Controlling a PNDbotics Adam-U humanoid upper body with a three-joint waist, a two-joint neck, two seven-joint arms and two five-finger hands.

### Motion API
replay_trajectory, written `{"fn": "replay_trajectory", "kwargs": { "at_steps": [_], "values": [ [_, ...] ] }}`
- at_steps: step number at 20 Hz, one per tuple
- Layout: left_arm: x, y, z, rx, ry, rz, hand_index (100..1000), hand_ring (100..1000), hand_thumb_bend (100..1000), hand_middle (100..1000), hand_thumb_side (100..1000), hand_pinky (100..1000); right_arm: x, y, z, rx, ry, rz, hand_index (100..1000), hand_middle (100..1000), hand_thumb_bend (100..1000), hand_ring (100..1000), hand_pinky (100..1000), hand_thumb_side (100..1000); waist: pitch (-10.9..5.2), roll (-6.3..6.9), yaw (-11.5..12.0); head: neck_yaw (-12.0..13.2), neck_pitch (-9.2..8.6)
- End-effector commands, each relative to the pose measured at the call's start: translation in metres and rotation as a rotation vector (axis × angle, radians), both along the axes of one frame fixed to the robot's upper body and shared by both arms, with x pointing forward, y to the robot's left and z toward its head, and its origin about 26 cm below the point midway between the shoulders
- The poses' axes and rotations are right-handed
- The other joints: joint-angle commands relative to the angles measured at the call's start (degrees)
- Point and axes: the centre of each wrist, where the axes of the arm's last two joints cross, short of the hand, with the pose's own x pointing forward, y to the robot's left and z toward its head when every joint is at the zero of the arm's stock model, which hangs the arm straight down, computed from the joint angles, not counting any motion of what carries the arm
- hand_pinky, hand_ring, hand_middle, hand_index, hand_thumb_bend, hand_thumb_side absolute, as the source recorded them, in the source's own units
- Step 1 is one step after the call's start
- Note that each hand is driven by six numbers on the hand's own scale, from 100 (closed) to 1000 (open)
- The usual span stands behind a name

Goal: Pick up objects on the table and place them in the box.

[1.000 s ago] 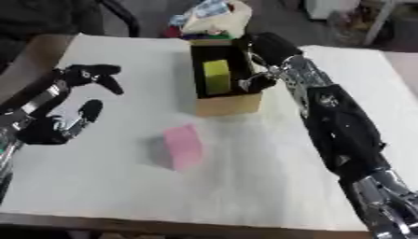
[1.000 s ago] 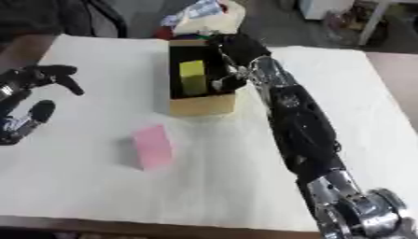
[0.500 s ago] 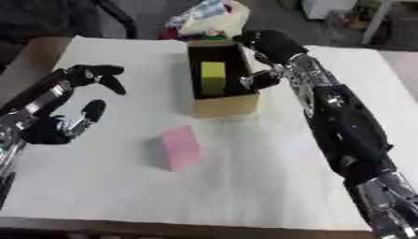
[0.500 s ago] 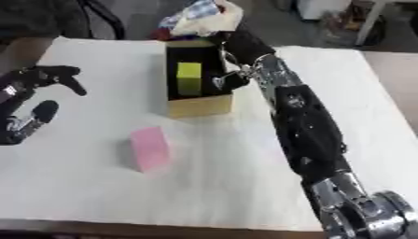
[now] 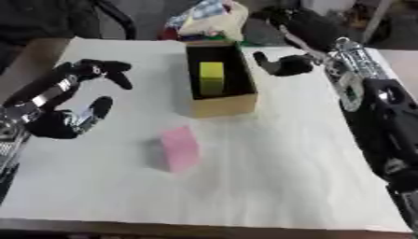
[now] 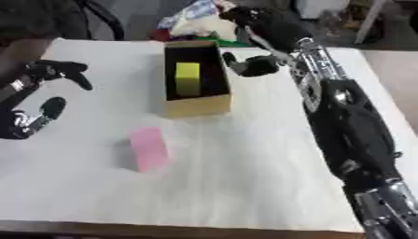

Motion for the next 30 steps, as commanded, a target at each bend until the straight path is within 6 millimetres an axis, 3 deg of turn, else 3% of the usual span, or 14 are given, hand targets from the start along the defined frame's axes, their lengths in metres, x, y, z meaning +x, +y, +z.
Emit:
{"fn": "replay_trajectory", "kwargs": {
  "at_steps": [1, 10, 13, 18, 25, 27, 30],
  "values": [
    [0.002, 0.001, 0.016, 0.087, -0.067, -0.015, 946, 732, 100, 687, 729, 771, -0.013, -0.008, 0.028, 0.026, -0.051, 0.049, 974, 868, 163, 830, 826, 482, -0.89, 0.34, -0.4, 0.4, -0.20],
    [0.025, -0.020, 0.028, 0.380, -0.170, -0.130, 957, 766, 100, 747, 666, 802, -0.031, -0.012, 0.034, 0.085, -0.021, 0.094, 972, 866, 130, 828, 816, 495, -1.11, 0.86, -2.4, 1.1, 0.13],
    [0.036, -0.026, 0.025, 0.484, -0.194, -0.159, 962, 773, 100, 757, 678, 811, -0.032, -0.011, 0.033, 0.097, -0.007, 0.102, 971, 865, 120, 827, 815, 501, -1.10, 0.98, -2.9, 1.2, 0.25],
    [0.052, -0.034, 0.019, 0.623, -0.242, -0.195, 957, 776, 100, 760, 601, 817, -0.033, -0.012, 0.031, 0.104, 0.010, 0.107, 970, 862, 105, 826, 813, 509, -1.05, 1.24, -3.5, 1.3, 0.41],
    [0.060, -0.057, 0.010, 0.766, -0.286, -0.248, 953, 780, 100, 763, 619, 823, -0.033, -0.011, 0.027, 0.109, 0.028, 0.111, 969, 862, 100, 825, 809, 521, -0.99, 1.83, -4.0, 1.5, 0.85],
    [0.060, -0.063, 0.007, 0.799, -0.297, -0.258, 954, 783, 141, 766, 628, 827, -0.033, -0.010, 0.026, 0.108, 0.032, 0.113, 969, 862, 100, 825, 808, 524, -1.00, 2.01, -4.1, 1.5, 0.99],
    [0.058, -0.071, 0.007, 0.841, -0.333, -0.266, 962, 798, 287, 777, 641, 843, -0.033, -0.010, 0.025, 0.111, 0.037, 0.112, 969, 862, 100, 825, 808, 531, -1.02, 2.19, -4.2, 1.4, 1.08]
  ]
}}
